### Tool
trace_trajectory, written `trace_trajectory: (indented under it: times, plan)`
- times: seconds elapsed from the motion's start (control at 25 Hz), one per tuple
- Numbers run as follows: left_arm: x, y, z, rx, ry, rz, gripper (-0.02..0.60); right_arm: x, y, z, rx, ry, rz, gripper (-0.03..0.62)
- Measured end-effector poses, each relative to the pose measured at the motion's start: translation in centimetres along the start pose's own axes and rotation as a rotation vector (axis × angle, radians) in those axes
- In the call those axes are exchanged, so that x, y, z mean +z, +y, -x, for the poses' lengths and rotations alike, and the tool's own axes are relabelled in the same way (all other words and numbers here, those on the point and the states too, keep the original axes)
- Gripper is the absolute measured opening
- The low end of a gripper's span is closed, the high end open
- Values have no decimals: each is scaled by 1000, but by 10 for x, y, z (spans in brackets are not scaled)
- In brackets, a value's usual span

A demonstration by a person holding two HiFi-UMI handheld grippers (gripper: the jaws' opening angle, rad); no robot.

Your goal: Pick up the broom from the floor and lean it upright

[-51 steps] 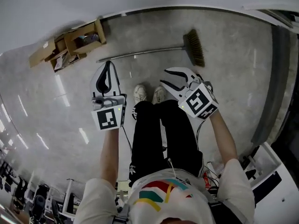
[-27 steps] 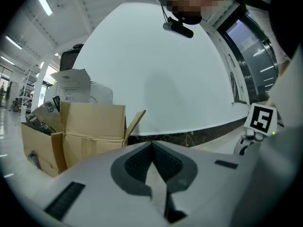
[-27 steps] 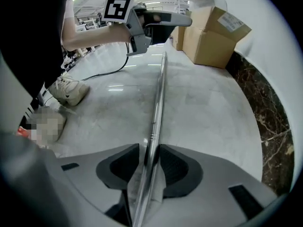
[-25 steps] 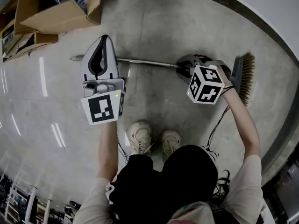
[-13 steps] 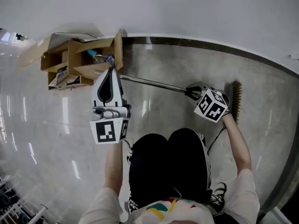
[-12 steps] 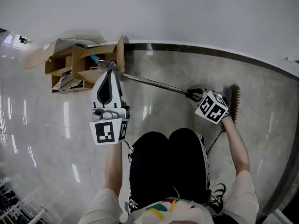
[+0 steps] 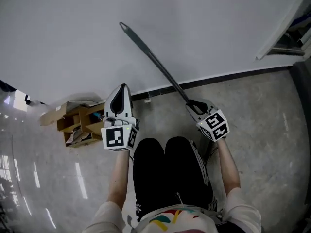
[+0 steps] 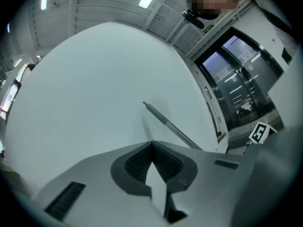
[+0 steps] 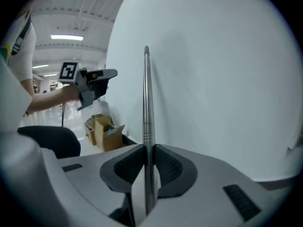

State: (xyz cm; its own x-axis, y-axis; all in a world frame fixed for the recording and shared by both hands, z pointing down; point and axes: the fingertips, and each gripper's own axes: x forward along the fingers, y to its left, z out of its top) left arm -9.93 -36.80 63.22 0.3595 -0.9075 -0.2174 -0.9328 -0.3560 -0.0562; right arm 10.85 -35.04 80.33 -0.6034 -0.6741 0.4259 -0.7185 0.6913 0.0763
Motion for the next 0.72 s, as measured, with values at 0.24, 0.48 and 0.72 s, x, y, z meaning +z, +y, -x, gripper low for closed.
trace_trajectory:
  times: [0.24, 0.48, 0.72]
  plan:
    - [-4, -65, -25, -121, 16, 22, 44, -5, -44, 46, -299, -168, -200, 86]
    - [-19, -108, -33, -178, 74, 1, 44, -3, -83, 73, -449, -282, -322, 86]
    - [-37, -118, -32, -186, 110, 9, 44, -3, -102, 58, -454, -293, -359, 87]
